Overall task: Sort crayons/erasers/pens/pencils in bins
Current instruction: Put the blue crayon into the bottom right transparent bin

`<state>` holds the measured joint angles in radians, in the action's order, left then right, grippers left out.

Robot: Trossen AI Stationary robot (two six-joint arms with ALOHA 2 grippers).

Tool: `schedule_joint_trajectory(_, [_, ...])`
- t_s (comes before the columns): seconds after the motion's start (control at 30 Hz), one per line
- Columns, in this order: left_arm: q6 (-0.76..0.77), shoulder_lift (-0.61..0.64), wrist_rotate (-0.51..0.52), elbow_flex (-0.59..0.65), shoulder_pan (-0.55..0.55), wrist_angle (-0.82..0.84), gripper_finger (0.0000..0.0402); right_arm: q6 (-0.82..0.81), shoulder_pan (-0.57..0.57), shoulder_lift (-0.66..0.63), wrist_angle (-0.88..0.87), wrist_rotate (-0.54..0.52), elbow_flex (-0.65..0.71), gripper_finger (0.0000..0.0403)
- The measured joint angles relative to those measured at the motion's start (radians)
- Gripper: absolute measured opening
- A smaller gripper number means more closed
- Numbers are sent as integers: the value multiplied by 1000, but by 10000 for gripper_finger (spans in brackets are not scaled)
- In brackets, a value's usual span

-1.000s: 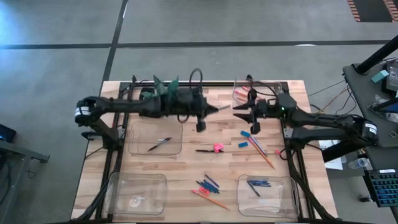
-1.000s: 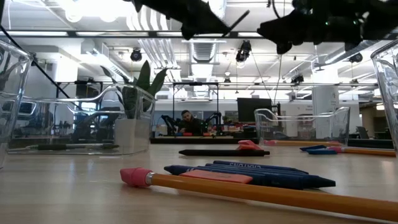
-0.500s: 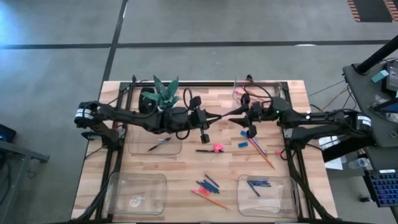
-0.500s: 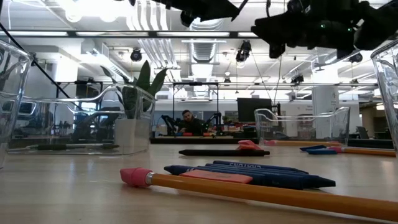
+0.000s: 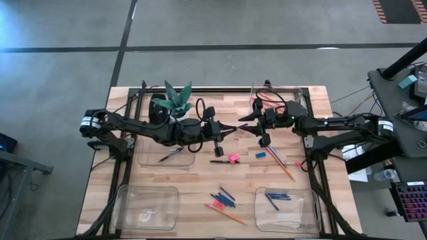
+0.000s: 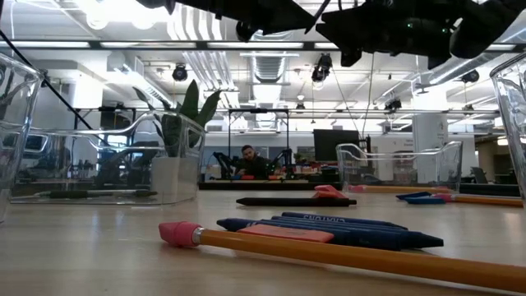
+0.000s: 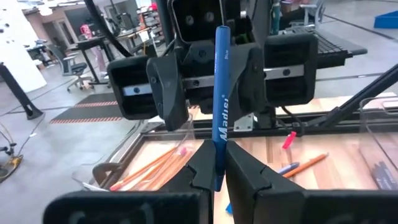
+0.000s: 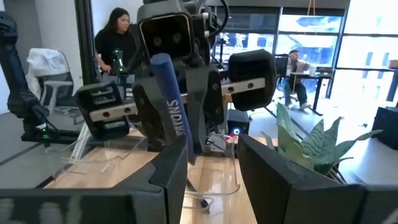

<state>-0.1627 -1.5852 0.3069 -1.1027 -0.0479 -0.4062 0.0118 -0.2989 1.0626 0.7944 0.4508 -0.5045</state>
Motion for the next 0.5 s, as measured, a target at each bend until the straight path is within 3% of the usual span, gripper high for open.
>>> schedule_joint_trajectory(0.5, [0,0,27,1,0,-23,6,-1,0,0,-6,77,-39,131])
